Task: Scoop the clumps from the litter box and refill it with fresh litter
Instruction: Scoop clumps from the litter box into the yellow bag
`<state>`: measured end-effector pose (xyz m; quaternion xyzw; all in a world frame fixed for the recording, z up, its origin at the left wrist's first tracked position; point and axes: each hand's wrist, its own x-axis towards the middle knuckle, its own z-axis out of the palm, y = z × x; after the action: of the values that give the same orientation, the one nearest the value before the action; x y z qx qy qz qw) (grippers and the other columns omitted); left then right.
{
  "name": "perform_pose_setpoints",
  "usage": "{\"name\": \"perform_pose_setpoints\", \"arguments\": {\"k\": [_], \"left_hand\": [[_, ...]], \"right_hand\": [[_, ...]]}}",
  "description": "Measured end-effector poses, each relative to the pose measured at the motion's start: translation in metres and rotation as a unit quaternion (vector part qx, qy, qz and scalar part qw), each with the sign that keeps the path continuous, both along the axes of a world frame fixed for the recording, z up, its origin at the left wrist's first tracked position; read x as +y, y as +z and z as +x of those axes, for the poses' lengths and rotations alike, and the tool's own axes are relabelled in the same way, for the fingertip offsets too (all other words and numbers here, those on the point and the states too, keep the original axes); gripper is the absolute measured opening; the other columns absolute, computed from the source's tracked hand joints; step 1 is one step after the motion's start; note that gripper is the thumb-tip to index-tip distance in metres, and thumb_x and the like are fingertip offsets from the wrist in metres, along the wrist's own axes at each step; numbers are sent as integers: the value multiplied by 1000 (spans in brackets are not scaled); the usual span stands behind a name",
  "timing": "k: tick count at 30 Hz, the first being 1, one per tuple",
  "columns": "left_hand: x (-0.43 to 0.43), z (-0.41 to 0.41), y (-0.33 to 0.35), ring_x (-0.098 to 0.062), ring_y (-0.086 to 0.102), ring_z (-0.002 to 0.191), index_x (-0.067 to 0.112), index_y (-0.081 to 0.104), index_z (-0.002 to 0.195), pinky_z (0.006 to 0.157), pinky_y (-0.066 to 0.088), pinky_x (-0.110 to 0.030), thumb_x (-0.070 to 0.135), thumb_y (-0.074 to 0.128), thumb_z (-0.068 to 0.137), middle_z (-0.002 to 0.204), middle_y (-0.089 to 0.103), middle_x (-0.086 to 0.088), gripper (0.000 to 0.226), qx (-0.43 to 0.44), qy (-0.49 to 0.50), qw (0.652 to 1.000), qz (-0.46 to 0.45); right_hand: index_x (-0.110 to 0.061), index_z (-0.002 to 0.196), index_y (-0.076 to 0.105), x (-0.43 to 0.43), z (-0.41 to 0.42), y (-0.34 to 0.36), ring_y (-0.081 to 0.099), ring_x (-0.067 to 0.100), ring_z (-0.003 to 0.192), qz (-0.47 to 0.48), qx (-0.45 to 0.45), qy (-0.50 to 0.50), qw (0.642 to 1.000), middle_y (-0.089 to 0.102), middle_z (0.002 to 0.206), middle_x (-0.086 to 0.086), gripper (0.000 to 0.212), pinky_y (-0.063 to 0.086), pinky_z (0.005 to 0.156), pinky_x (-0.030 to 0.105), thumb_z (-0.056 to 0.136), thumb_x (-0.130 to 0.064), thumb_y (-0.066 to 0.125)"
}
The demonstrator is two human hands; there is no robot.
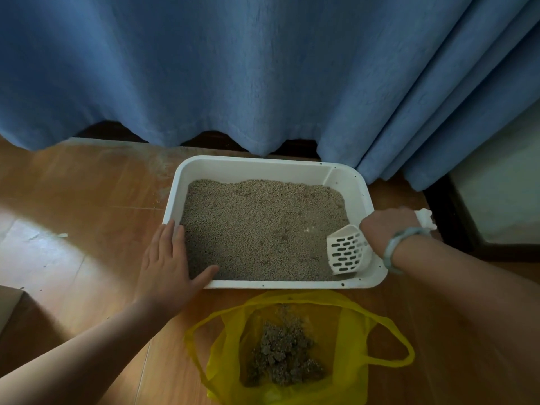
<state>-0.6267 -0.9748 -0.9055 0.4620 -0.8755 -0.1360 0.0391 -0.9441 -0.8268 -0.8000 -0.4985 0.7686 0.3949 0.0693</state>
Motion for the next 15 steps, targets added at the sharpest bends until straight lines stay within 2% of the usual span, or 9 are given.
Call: {"name": "perform_pose_setpoints", "arguments": {"k": [2, 4, 6, 8, 10, 12, 15], "left_hand": [[0, 0, -1, -29, 8, 145, 7, 18, 149, 115, 15, -48, 79, 25, 69, 156, 16, -14, 107, 3, 0, 1000, 1], [0, 0, -1, -29, 9, 145, 7, 20, 148, 114, 16, -48, 78, 25, 70, 155, 19, -15, 106, 4, -1, 1000, -1], [0, 0, -2, -30, 11, 144, 5, 23, 147, 114, 18, -49, 77, 26, 71, 154, 21, -16, 105, 4, -3, 1000, -5], [0, 1, -3, -31, 13, 144, 4, 25, 146, 113, 19, -50, 79, 26, 71, 153, 24, -17, 106, 4, -3, 1000, -7], [-2, 1, -5, -32, 16, 143, 2, 27, 145, 113, 20, -49, 84, 21, 73, 151, 27, -19, 109, 5, -8, 1000, -13], [-2, 0, -7, -32, 16, 143, 2, 27, 145, 114, 20, -48, 83, 21, 74, 151, 28, -19, 108, 9, -11, 1000, -16], [-2, 1, -8, -31, 14, 143, 2, 27, 145, 115, 19, -48, 75, 33, 72, 152, 26, -18, 103, 24, -7, 1000, -15]], "right_hand": [[-15, 92, 58, -3, -5, -6, 61, 17, 92, 16, -28, -36, 999, 62, 107, 2, 20, 40, 74, 24, 92, -7, 39], [-15, 103, 60, -2, -9, -12, 58, 17, 82, -3, -31, -16, 999, 63, 104, 2, 22, 41, 69, 24, 91, -7, 43], [-19, 105, 61, 0, -13, -20, 60, 17, 81, -29, -59, -10, 998, 63, 101, 1, 21, 45, 67, 26, 89, -11, 49], [-19, 109, 61, 0, -13, -32, 63, 21, 88, -43, -103, -32, 993, 63, 103, 4, 23, 48, 70, 28, 89, -12, 50], [-18, 108, 61, -3, -8, -43, 63, 23, 88, -54, -128, -48, 989, 63, 101, 5, 21, 50, 71, 30, 89, -15, 54], [-17, 104, 62, -8, -4, -51, 61, 23, 82, -67, -142, -56, 986, 63, 99, 6, 17, 46, 65, 29, 88, -17, 56], [-17, 101, 63, -18, 0, -56, 52, 21, 71, -77, -153, -55, 984, 61, 93, 4, 16, 40, 60, 28, 87, -17, 56]]}}
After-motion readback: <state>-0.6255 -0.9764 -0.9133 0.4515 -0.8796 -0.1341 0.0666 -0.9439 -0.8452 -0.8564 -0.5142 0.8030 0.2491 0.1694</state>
